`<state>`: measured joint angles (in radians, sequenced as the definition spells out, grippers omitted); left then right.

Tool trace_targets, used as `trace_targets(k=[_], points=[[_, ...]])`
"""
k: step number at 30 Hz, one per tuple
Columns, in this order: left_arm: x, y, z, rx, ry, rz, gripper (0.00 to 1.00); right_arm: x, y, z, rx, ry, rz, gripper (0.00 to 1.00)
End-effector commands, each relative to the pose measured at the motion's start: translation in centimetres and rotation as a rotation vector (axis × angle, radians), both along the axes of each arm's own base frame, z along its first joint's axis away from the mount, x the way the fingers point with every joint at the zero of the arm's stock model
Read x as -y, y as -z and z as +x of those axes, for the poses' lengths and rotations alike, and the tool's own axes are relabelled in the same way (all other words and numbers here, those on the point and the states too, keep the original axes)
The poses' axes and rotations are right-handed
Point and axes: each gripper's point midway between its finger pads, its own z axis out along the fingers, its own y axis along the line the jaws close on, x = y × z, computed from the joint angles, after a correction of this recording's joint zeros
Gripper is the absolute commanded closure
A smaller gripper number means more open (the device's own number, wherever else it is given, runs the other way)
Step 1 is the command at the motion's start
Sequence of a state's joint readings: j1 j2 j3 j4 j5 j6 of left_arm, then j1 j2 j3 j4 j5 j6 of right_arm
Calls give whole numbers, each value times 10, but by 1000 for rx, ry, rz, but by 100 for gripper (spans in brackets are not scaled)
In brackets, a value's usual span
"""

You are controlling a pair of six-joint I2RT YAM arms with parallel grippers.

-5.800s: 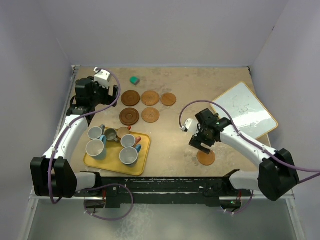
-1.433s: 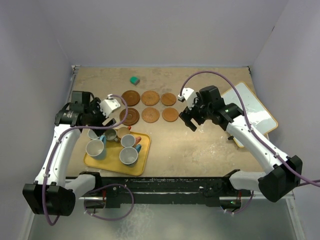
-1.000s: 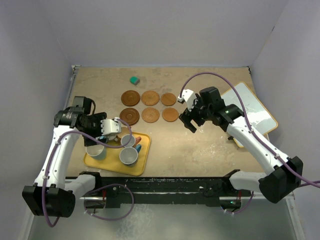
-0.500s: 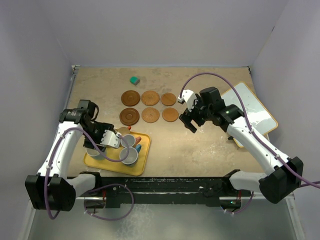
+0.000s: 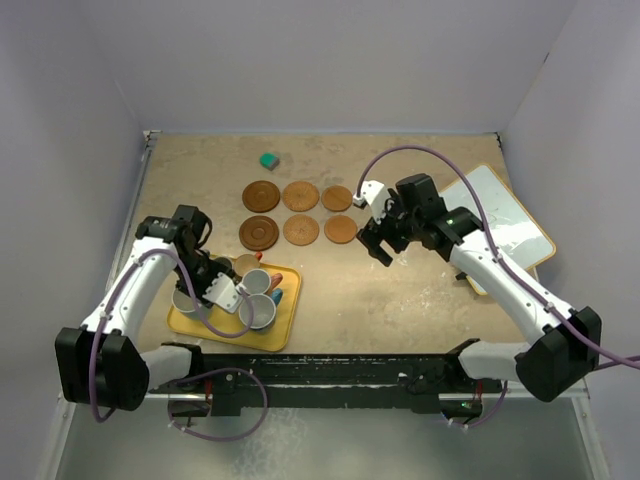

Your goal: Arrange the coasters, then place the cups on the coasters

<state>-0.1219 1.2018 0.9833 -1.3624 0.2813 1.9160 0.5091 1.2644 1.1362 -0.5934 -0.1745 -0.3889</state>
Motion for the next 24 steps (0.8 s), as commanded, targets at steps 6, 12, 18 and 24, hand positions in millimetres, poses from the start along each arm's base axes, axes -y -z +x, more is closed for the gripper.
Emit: trace_targets(k=[6, 12, 18, 24], points=[[-6, 15, -17, -77, 99, 67, 64, 2, 7, 2, -13, -2, -22, 11], [-8, 18, -22, -116, 88, 86, 76, 3, 10, 3, -20, 0, -31, 11], [1, 21, -30, -151, 73, 60, 82, 3, 12, 4, -25, 0, -36, 11], [6, 18, -37, -195, 7, 33, 83, 4, 13, 4, -27, -1, -38, 12]])
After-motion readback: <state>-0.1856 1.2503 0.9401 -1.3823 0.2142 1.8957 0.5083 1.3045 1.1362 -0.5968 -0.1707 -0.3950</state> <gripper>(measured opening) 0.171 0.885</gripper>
